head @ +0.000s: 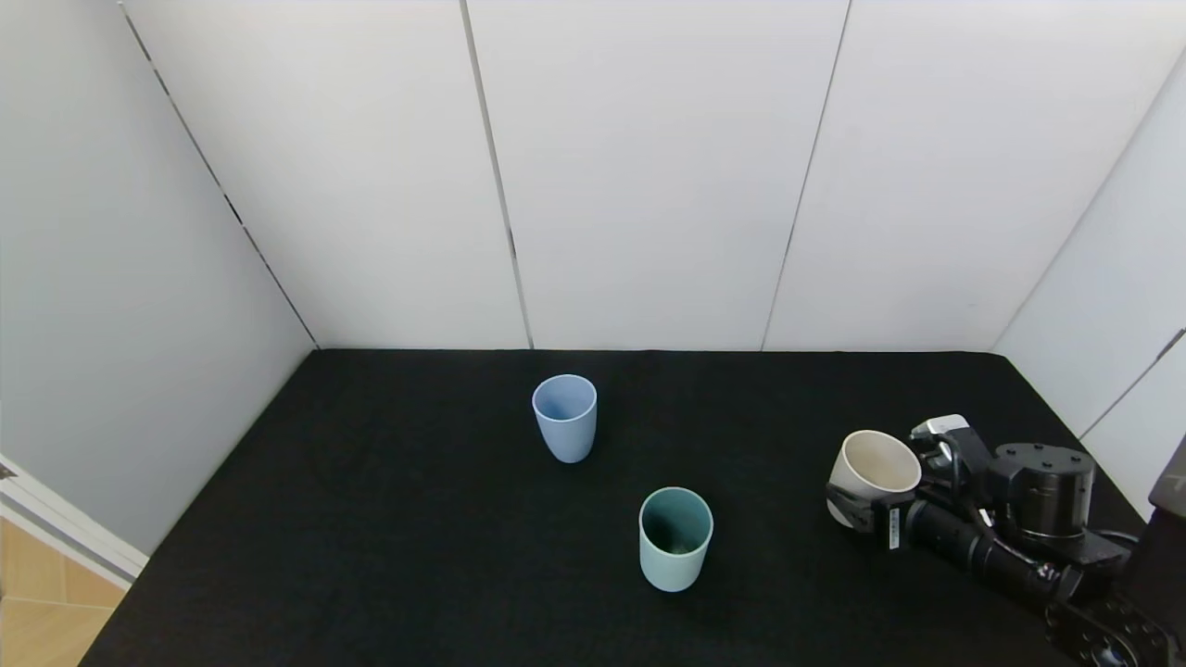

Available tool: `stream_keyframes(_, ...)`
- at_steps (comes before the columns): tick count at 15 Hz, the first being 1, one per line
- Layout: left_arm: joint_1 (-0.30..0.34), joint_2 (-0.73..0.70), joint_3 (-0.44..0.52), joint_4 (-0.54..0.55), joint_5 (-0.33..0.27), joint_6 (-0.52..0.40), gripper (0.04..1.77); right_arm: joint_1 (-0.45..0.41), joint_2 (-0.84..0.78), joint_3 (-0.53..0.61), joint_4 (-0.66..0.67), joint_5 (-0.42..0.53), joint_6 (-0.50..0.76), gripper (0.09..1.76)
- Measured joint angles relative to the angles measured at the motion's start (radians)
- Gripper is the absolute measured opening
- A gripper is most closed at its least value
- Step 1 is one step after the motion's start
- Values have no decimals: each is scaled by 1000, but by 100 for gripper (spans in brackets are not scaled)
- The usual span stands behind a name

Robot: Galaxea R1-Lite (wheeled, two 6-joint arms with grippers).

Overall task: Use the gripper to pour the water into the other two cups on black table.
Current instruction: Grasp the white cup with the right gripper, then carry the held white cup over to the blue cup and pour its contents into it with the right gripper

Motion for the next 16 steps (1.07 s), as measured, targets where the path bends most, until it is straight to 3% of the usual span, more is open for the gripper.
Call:
stream_keyframes(9, 0, 0, 0, 0, 0, 0, 172, -7, 23, -30, 0, 0, -1, 171)
stream_keyframes(12, 0, 0, 0, 0, 0, 0, 172, -13, 31, -40, -1, 0, -1, 130)
stream_keyframes(16, -1, 0, 0, 0, 0, 0, 172, -14, 33, -40, -4, -2, -1, 128)
